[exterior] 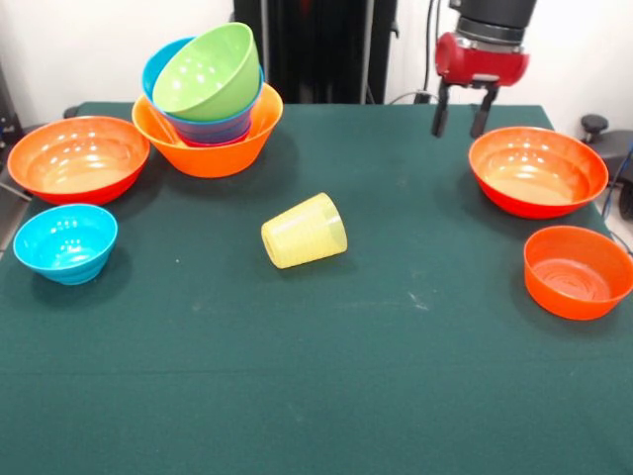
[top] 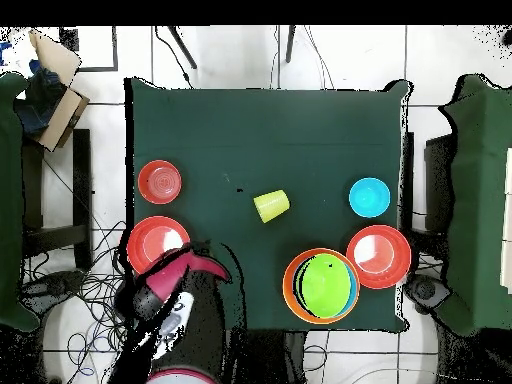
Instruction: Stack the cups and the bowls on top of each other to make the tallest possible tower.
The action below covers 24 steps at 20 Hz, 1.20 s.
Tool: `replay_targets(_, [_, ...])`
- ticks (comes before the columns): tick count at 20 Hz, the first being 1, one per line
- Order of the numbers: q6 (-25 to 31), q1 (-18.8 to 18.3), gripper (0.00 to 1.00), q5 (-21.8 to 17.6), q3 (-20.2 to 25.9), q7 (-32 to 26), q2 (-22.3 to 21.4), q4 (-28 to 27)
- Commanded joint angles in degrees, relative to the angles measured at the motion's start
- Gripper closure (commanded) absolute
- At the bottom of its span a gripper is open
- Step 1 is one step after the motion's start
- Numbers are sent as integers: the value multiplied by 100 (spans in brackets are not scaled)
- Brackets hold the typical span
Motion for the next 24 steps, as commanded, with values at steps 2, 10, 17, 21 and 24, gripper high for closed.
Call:
replay_targets(2, [-58, 429, 0, 485, 140, 994, 553, -400])
replay_targets(10, [-1159, 534, 0, 417, -164, 701, 1765, -1432])
replay_targets(17, [-1429, 421, 0, 370, -121, 481, 1946, -1638])
replay_targets(21, [-1251, 367, 0, 385, -112, 433, 1792, -1466])
replay_targets(24, [-1206, 311, 100, 382, -70, 422, 1636, -1354])
